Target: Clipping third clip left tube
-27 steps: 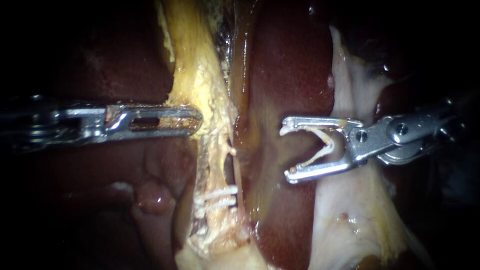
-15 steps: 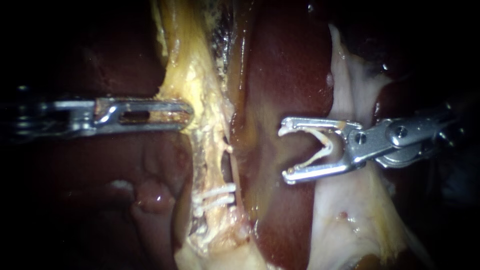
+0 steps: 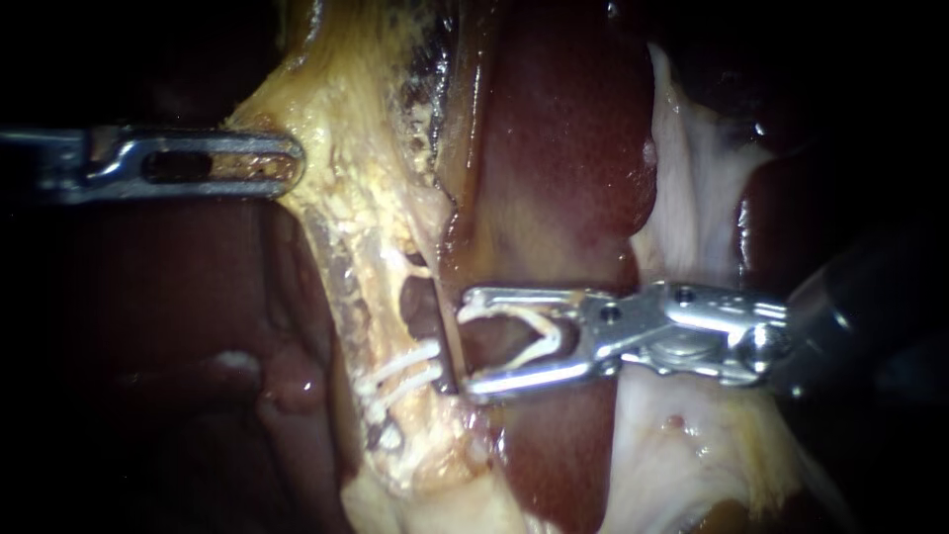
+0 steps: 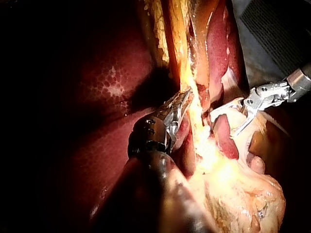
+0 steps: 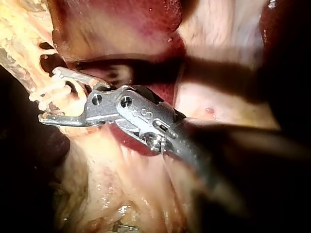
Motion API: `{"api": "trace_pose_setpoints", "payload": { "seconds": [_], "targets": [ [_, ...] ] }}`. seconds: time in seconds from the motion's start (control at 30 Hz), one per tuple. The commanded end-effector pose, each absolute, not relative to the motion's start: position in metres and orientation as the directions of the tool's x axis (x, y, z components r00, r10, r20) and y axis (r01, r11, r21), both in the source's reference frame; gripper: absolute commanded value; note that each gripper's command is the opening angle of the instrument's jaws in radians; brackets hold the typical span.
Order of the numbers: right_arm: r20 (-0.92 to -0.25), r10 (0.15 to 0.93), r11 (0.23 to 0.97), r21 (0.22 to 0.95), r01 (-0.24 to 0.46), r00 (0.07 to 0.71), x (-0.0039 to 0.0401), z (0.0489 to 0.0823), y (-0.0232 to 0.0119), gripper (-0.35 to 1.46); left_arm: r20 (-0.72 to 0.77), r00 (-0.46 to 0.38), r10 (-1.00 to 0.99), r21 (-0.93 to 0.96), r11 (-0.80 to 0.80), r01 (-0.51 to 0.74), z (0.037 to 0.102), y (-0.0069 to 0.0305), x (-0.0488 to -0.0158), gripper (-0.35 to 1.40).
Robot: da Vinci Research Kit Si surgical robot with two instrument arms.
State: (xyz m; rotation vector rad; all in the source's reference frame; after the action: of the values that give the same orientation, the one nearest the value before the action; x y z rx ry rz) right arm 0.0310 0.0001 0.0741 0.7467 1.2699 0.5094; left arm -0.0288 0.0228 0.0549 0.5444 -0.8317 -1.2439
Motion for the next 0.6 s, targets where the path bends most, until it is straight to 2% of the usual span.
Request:
{"api": "trace_pose_setpoints", "payload": {
  "seconds": [0.03,0.4,0.6],
  "targets": [
    [-0.656,0.714,0.665,0.745,0.056,0.243,0.0312,0.0746,0.0001,0.58,0.249,0.098,-0.963,0.758,0.257,0.599,0.0549,0.0227,-0.0288,-0.35],
    [-0.618,0.736,0.633,0.773,0.043,0.277,0.0330,0.0785,0.0006,0.58,0.250,0.098,-0.963,0.758,0.257,0.599,0.0548,0.0226,-0.0287,-0.35],
    [-0.579,0.782,0.572,0.814,0.104,0.232,0.0338,0.0782,0.0012,0.58,0.250,0.098,-0.963,0.758,0.258,0.599,0.0548,0.0226,-0.0285,-0.35]
  ]
}}
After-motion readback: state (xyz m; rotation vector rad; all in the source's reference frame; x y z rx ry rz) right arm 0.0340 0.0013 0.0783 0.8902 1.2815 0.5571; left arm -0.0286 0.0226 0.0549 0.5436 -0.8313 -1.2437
